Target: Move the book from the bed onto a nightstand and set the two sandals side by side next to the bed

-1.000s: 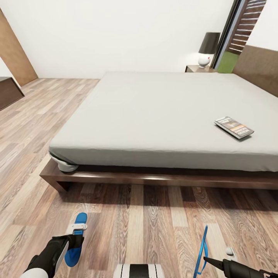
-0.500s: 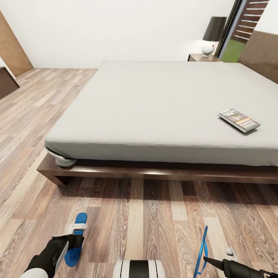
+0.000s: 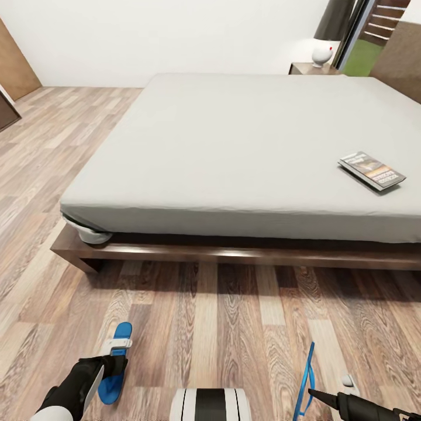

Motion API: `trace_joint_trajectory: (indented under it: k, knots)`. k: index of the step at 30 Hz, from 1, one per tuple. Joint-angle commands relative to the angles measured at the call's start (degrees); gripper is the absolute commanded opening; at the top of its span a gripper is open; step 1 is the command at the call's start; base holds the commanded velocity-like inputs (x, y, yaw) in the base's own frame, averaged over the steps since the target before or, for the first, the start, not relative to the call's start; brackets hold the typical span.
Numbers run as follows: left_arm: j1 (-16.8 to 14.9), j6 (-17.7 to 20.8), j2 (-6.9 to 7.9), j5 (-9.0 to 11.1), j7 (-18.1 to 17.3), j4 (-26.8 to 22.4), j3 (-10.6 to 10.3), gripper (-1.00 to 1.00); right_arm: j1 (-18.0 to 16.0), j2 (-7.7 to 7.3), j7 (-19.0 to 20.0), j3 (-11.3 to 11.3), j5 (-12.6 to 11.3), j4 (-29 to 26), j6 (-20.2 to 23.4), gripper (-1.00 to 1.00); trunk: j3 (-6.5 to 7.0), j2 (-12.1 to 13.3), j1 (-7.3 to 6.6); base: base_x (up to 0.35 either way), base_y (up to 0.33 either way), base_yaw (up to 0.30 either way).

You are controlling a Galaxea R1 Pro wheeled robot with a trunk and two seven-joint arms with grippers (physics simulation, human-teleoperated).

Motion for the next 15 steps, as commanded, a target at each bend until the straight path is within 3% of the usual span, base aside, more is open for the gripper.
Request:
trace_joint_trajectory:
  k: [1,9,15]
  knots:
    - [0.0,0.2,-0.05,-0.6,-0.5,-0.1,0.4,-1.0,-0.1,0.01,0.4,0.4,-0.5,0.1,0.4,-1.0,-0.27,0.0,0.01,0.0,0.0,0.0]
    - [0.0,-0.7,-0.05,-0.7,-0.5,-0.1,0.4,-1.0,-0.1,0.02,0.4,0.4,-0.5,0.1,0.4,-1.0,-0.49,0.0,0.04,0.012,0.0,0.0]
    - [0.1,-4.0,0.02,-0.7,-0.2,-0.1,0.4,-1.0,-0.1,0.02,0.4,0.4,-0.5,0.1,0.4,-1.0,-0.49,0.0,0.04,0.275,0.0,0.0]
